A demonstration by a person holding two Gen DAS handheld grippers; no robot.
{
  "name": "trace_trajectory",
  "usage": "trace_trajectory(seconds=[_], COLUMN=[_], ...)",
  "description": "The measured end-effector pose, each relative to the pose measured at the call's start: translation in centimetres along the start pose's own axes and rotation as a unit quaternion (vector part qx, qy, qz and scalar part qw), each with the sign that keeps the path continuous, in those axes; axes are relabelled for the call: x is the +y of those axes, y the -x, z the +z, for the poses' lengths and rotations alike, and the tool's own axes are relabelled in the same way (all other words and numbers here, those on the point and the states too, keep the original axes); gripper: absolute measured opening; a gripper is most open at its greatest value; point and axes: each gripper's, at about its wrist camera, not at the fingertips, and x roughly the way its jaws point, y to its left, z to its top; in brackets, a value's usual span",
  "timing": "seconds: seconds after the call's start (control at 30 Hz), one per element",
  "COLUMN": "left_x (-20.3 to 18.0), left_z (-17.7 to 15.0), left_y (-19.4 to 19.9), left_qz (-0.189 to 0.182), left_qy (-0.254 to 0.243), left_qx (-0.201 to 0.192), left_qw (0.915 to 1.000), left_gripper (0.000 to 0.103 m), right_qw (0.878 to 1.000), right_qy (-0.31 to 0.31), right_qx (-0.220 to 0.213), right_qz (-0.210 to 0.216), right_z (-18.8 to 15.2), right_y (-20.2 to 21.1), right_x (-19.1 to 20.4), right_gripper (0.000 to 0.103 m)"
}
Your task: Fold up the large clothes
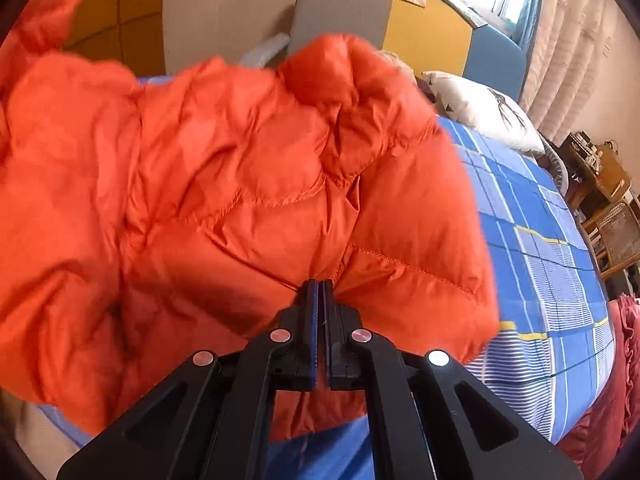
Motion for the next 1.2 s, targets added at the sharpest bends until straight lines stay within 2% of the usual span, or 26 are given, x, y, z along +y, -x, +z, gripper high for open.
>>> trace_trajectory(seconds=[0.2,0.37,0.5,0.6,0.67,0.83,0.97,1.2], left_x=[-4.0,-6.4,-7.4,-8.0,-8.1,-8.6,-9.0,-10.6], left_z=[-0.2,-1.2,-2.1,-2.7,-3.0,-4.0,-4.7,-6.6], left_y=[-1.5,-3.2,-4.4,-5.2,-5.7,-6.9,-8.0,-10.2], left_qz=[-0.041,-0.069,-0.079,-0.083,-0.085,-0.089,-0.094,-0.109], left_qy=[-0.045,-0.056,-0.063,-0.072,-0.071,-0.078,-0.085,-0.096], left_qx=[0.015,0.037,0.051,0.055,0.060,0.073,0.083,0.111], left_qw=[0.9980,0.9954,0.9936,0.9924,0.9920,0.9903,0.9885,0.9832], left_gripper=[0.007,0.007,0.007,0.007,0.007,0.007,0.007,0.007], right_qw=[1.000,1.000,0.999,0.994,0.991,0.993,0.997,0.998], right_qy=[-0.027,-0.012,0.020,0.059,0.069,0.058,0.027,0.006], right_qx=[-0.005,-0.010,-0.019,-0.028,-0.033,-0.035,-0.039,-0.034], right_qz=[0.006,-0.004,-0.040,-0.091,-0.106,-0.095,-0.068,-0.046], right_z=[-1.3,-1.6,-2.6,-3.5,-3.7,-4.1,-4.2,-3.9], right_y=[0.3,0.8,2.0,2.8,3.0,3.5,4.4,4.5], right_x=[0.3,0.4,1.5,2.6,2.6,1.1,-1.3,-2.6], right_gripper=[0.001,0.001,0.001,0.001,0.001,0.001,0.001,0.001])
